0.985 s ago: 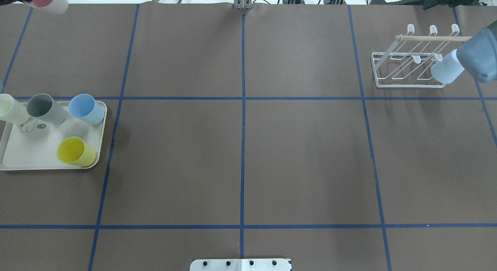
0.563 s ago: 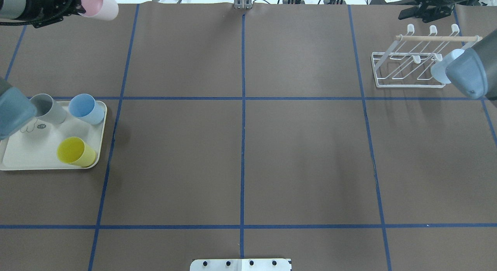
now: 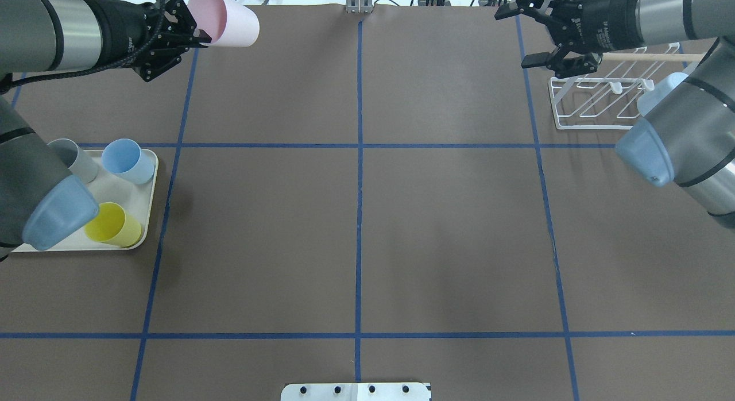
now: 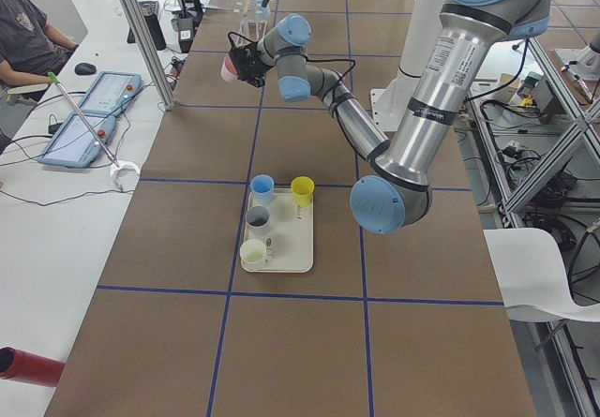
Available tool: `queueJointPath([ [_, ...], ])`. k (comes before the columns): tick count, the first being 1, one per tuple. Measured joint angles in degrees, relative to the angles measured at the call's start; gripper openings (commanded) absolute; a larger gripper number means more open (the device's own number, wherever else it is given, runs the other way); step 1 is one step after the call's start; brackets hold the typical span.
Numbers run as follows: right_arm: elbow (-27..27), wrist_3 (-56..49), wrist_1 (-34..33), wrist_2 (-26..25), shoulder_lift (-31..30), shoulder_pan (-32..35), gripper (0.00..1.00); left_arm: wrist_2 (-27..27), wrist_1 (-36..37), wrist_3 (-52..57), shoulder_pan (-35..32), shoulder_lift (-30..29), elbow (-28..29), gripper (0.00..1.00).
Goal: Transfer IKEA cup to right arm and place on rack
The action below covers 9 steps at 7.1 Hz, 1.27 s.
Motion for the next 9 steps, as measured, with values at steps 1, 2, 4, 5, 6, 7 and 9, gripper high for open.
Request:
queueJointPath([
  [1,0.11,3.68,4.22,-2.06,-0.01,-2.23,0.99,0.11,-3.90,-5.76,2.10,-0.01,-0.53,0.00],
  [2,0.18,6.97,8.48,-4.18,-0.01,-4.24,0.99,0.16,-9.25,-11.24,3.30,0.16,-0.78,0.00],
  [4,0.30,12.05,15.72,-5.39,0.01,-6.30,0.99,-0.03,-17.72,-17.89,4.02,0.84,-1.28,0.00],
  [5,0.09,14.08,19.69,-5.44,-0.07,-7.12,0.99,-0.07,-22.34,-20.78,4.15,1.08,-1.10,0.00],
  [6,-0.22,15.03,22.93,-5.37,-0.21,-7.77,0.99,-0.13,-28.97,-22.87,4.27,2.01,-0.70,0.00],
  [7,-0.36,15.34,25.58,-5.17,-0.31,-8.48,0.99,-1.12,-36.07,-23.78,4.59,3.70,-0.18,0.00],
  [9,-0.38,15.46,30.56,-4.96,-0.13,-10.66,0.99,-5.02,-45.84,-24.98,6.07,5.32,0.50,0.00],
])
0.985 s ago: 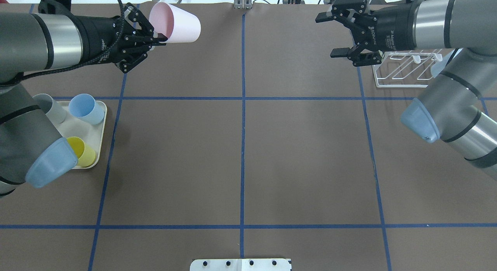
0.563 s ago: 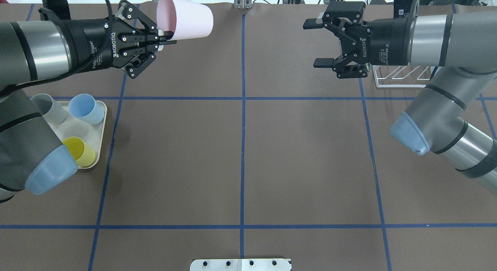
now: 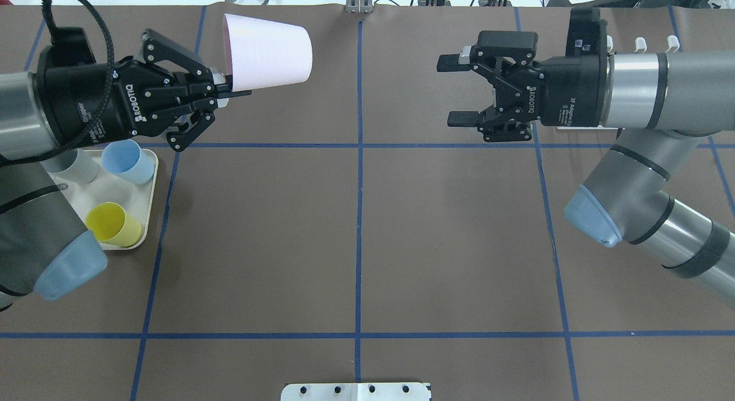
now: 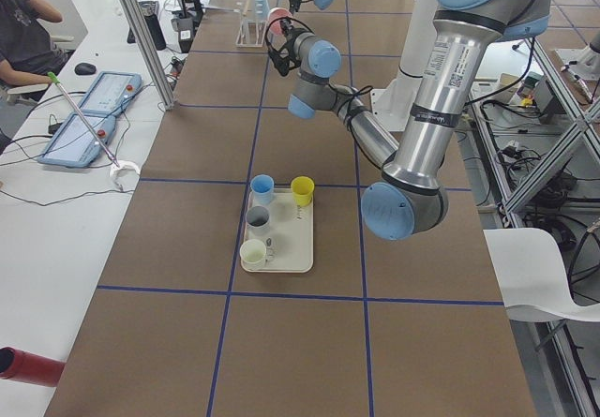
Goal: Transfer IKEA cup to right arm and place on rack
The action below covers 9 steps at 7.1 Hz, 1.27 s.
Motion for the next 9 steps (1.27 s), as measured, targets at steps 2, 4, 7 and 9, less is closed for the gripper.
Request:
queueJointPath([
  [2,0.42,-0.20,3.53,-0.17,0.93,-3.30,0.99,0.66,-6.35,-3.46,4.15,-0.67,0.29,0.00],
  [4,0.63,-0.30,7.50,-0.45,1.62,-5.36,0.99,5.53,-12.31,-8.45,6.93,-1.04,0.52,0.00],
  [7,0.91,-0.30,12.96,-2.62,1.96,-6.48,0.99,8.74,-17.04,-13.90,8.15,-0.97,2.29,0.00],
  [9,1.13,-0.36,14.10,-5.03,2.83,-8.01,0.99,9.12,-17.39,-14.39,9.87,-1.09,3.83,0.00],
])
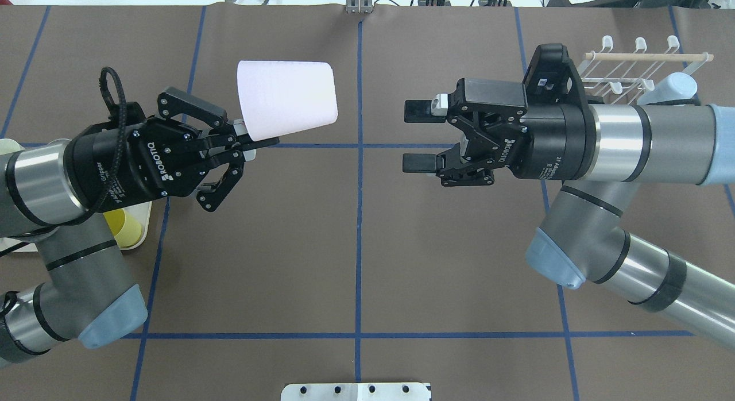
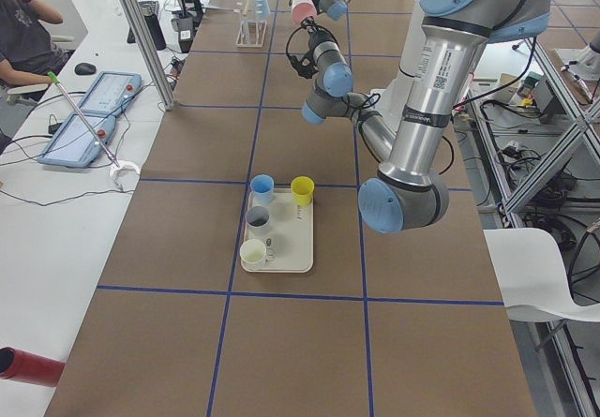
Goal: Transfer IKEA cup to right arm and place on rack
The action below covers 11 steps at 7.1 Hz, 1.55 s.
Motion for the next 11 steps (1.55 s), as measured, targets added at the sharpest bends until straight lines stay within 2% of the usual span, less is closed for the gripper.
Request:
queueJointPath([
  [11,-0.39,-0.60,0.08,-2.42,1.25,-2.55,0.99,2.99,0.41,0.12,6.12,-3.16,1.99,0.00],
])
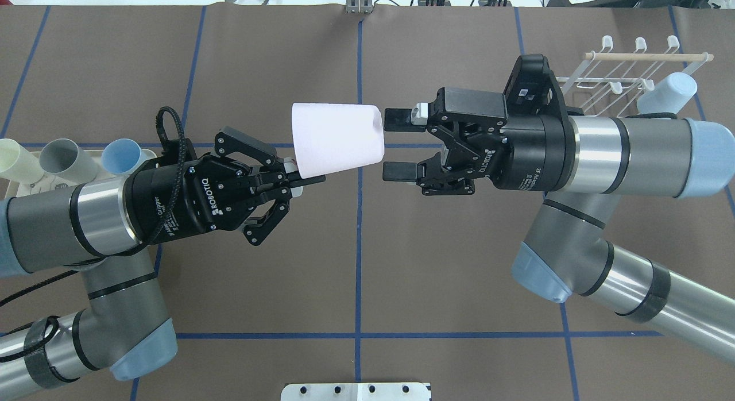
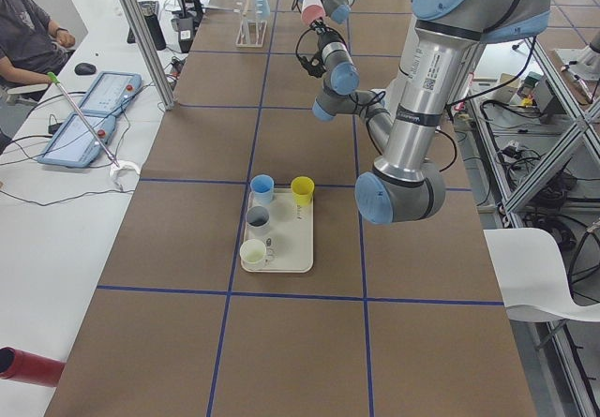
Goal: Transfer IKEA cup to right arm and place on rack
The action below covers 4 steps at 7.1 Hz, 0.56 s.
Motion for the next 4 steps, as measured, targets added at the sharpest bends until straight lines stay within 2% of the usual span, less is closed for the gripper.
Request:
queueJointPath([
  [4,-0.16,-0.13,-0.06,-0.42,0.08,-0.32,0.99,1.36,0.15,0.11,1.54,-0.61,0.15,0.00],
])
